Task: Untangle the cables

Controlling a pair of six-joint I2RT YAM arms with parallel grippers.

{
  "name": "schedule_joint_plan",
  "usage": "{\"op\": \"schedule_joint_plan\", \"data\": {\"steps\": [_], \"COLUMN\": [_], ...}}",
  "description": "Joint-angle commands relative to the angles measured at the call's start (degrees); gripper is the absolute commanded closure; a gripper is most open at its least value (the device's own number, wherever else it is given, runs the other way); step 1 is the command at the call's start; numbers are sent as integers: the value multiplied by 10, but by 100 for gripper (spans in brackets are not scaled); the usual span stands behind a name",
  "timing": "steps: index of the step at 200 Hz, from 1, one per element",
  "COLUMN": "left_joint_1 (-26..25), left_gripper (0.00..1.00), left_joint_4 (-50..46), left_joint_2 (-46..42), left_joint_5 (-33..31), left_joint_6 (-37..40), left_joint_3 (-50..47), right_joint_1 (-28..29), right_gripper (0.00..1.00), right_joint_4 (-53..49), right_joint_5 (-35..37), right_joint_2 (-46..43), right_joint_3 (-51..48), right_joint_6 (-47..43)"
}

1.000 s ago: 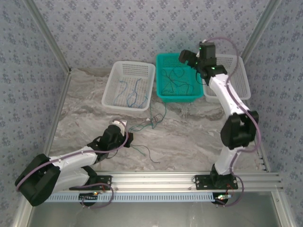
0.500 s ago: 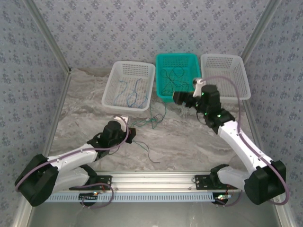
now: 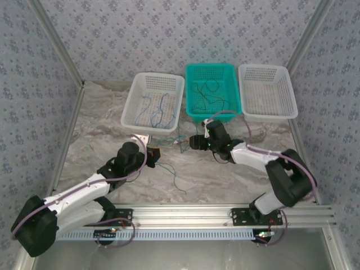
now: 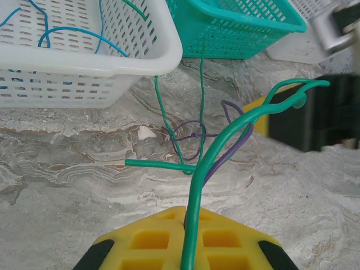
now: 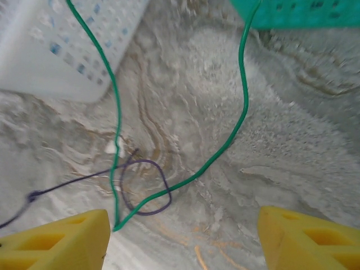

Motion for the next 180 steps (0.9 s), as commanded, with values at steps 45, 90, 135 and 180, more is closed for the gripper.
{"op": "schedule_joint_plan", "data": {"steps": [45, 90, 135, 180], "left_joint_1": [-11, -11, -12, -11], "left_gripper": [100, 100, 100, 100], "left_joint_4": [-10, -8, -13, -44], "left_joint_2": [-16, -16, -20, -31], "left_joint_5": [-7, -12, -13, -53], "left_joint_6": [-12, -10, -10, -15], "left_joint_3": [-1, -4, -6, -5], "right_joint_1": [18, 31, 31, 31], "right_gripper": [55, 64, 66, 100], "right_joint_4": [78, 41, 5, -9], "right_joint_5": [-18, -24, 0, 20], "right_joint_2": [125, 157, 183, 130], "right_joint_3": [60, 86, 104, 79], "right_joint_6": [-59, -83, -84, -80]}}
